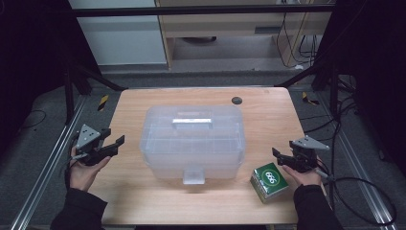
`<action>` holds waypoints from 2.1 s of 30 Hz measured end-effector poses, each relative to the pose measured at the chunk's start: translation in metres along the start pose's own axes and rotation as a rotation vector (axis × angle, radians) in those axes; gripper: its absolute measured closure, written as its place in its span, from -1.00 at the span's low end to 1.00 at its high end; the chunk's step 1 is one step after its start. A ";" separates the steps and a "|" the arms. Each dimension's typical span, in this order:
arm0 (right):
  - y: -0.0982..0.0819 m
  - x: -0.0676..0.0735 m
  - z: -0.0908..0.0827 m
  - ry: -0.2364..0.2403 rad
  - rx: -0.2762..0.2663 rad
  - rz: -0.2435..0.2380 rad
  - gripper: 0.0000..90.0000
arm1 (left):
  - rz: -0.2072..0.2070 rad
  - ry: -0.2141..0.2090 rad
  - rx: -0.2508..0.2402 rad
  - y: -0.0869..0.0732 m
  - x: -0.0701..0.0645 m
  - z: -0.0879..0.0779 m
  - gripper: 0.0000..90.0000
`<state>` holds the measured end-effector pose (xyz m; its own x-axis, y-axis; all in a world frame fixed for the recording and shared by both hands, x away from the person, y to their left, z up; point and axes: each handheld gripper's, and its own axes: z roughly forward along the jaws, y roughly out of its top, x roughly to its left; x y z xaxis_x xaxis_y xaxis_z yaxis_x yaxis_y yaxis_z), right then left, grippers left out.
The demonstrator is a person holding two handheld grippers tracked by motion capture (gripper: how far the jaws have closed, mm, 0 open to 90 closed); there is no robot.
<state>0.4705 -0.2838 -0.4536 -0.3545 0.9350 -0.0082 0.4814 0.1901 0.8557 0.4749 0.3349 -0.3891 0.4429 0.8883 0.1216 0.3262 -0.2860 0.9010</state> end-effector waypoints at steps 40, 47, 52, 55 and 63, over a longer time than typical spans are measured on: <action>0.004 0.004 0.000 0.013 0.021 -0.056 -0.50 | 0.392 -0.089 0.094 0.104 -0.040 -0.004 -0.29; 0.004 0.004 0.000 0.014 0.024 -0.071 -0.51 | 0.469 -0.093 0.106 0.117 -0.053 -0.006 -0.27; 0.004 0.005 0.000 0.018 0.034 -0.076 -0.50 | 0.522 -0.098 0.115 0.125 -0.066 -0.003 -0.25; 0.005 0.006 0.000 0.017 0.034 -0.079 -0.49 | 0.545 -0.103 0.117 0.129 -0.072 -0.001 -0.23; 0.005 0.006 0.001 0.011 0.037 -0.067 -0.51 | 0.620 -0.124 0.113 0.139 -0.089 0.000 -0.19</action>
<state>0.4717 -0.2774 -0.4498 -0.3961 0.9163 -0.0593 0.4856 0.2638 0.8335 0.4814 0.2162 -0.2744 0.6689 0.4993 0.5506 0.0615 -0.7754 0.6285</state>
